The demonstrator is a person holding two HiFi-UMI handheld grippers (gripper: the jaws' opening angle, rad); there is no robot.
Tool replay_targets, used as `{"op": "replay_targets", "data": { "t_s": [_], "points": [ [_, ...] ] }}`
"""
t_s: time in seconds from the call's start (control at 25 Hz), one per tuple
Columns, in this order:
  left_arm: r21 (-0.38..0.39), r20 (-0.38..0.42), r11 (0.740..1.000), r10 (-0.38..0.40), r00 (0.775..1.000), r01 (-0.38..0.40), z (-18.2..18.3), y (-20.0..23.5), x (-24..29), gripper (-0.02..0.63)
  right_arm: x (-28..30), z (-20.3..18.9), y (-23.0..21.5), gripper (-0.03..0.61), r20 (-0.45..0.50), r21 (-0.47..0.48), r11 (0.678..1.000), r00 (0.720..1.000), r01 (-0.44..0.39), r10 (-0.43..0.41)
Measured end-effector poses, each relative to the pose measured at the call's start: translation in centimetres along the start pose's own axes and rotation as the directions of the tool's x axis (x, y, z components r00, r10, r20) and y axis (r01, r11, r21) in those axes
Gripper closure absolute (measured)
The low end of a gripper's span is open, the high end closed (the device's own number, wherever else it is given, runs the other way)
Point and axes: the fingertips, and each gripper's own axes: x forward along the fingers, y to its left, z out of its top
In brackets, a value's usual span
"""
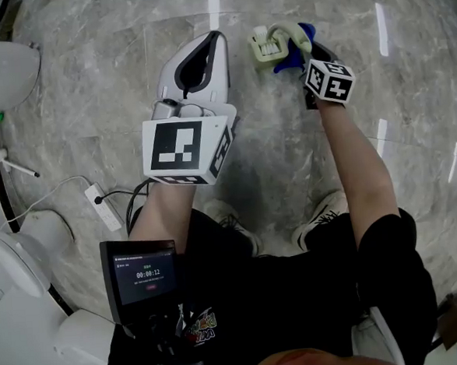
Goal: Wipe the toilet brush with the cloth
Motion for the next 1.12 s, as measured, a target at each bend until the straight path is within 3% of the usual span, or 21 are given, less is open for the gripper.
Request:
{"op": "replay_targets", "data": {
  "t_s": [0.16, 0.28, 0.48, 0.6, 0.8, 0.88, 1.12],
  "points": [
    [-0.005, 0.0, 1.0, 0.004, 1.0, -0.004, 0.2, 0.1, -0.4, 0.604, 2.2, 0.3, 1.1, 0.525, -0.044, 0.056, 0.993, 0.993, -0.107, 0.109],
    [0.002, 0.004, 1.0, 0.002, 1.0, -0.002, 0.4, 0.0, -0.5, 0.604, 2.6, 1.0, 1.1, 0.526, -0.046, 0.077, 0.99, 0.992, -0.116, 0.12],
    [0.019, 0.017, 1.0, 0.004, 1.0, -0.004, 0.6, 0.0, -0.5, 0.604, 0.5, 1.2, 0.8, 0.526, 0.004, 0.023, 0.999, 0.999, -0.044, 0.044],
    [0.022, 0.009, 1.0, -0.004, 1.0, 0.004, 0.3, 0.0, 0.2, 0.604, -2.3, 1.8, 1.4, 0.526, 0.086, -0.048, 0.998, 0.995, 0.049, -0.045],
    [-0.013, 0.012, 1.0, -0.001, 1.0, 0.001, 0.3, 0.0, 0.8, 0.604, -6.8, -1.1, 3.3, 0.526, 0.147, 0.099, 0.984, 0.976, 0.148, -0.161],
    [-0.019, 0.017, 1.0, -0.001, 1.0, 0.001, 0.5, 0.0, 0.7, 0.604, -7.8, -2.9, 5.8, 0.526, 0.142, 0.111, 0.986, 0.98, 0.127, -0.142],
    [-0.001, 0.031, 1.0, 0.009, 0.999, -0.009, 1.1, 0.1, -0.6, 0.604, -7.3, -5.1, 15.4, 0.526, 0.111, 0.027, 0.998, 0.992, -0.059, 0.056]
  ]
}}
